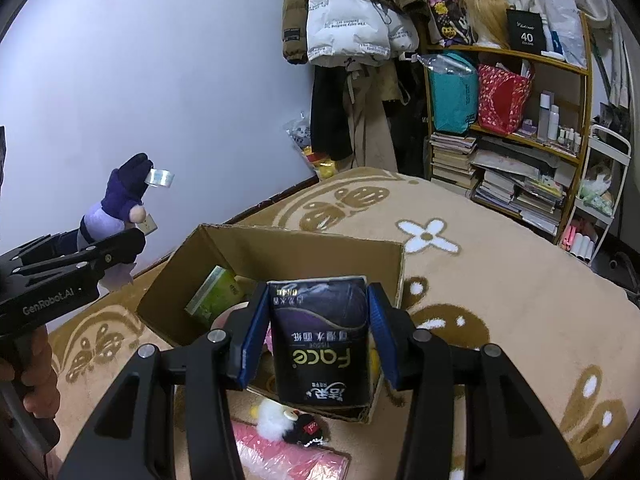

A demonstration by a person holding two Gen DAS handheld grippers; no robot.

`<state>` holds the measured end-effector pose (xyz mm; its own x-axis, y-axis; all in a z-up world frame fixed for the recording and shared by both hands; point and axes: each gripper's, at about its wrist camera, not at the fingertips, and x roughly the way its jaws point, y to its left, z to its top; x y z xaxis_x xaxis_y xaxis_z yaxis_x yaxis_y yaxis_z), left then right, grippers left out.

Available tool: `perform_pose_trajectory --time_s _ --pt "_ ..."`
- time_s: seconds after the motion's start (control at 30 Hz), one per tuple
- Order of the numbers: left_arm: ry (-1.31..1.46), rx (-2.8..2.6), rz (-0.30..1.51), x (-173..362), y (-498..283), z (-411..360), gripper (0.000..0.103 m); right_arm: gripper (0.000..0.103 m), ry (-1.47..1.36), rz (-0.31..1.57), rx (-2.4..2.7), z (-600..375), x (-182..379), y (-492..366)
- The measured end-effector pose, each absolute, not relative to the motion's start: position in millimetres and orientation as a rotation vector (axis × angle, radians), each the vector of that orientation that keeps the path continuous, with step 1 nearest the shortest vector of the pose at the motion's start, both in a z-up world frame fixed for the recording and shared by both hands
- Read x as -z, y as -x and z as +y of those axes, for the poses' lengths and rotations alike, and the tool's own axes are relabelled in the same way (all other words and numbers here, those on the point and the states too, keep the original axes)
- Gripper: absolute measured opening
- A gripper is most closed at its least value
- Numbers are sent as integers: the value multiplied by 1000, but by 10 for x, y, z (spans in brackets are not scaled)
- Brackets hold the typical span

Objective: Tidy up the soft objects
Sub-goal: 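Lift both items over the box and release them inside, then lower the left tool onto the white fluffy keychain plush and close it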

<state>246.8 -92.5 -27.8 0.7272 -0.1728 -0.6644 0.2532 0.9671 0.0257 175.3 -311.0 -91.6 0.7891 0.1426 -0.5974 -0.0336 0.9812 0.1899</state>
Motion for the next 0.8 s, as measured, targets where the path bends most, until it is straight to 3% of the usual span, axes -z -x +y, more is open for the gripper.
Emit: perform_pose_trajectory --time_s 0.27,0.37,0.43,0.6,0.8 --pt "-139 211 800 529 -2547 -975 75 52 -160 731 -110 -3066 1071 -1835" --pt "-115 189 838 627 -2571 -930 78 66 -164 751 -103 -3063 1105 -1829" --pt "-83 182 860 656 -2562 -878 89 72 -181 759 -103 -3076 1113 -1804" --pt "-90 183 831 596 -2429 -784 100 91 -171 737 -107 -3094 1034 -1710" --pt "-171 209 813 578 -2240 -736 101 103 -184 739 -88 -3138 983 -1581"
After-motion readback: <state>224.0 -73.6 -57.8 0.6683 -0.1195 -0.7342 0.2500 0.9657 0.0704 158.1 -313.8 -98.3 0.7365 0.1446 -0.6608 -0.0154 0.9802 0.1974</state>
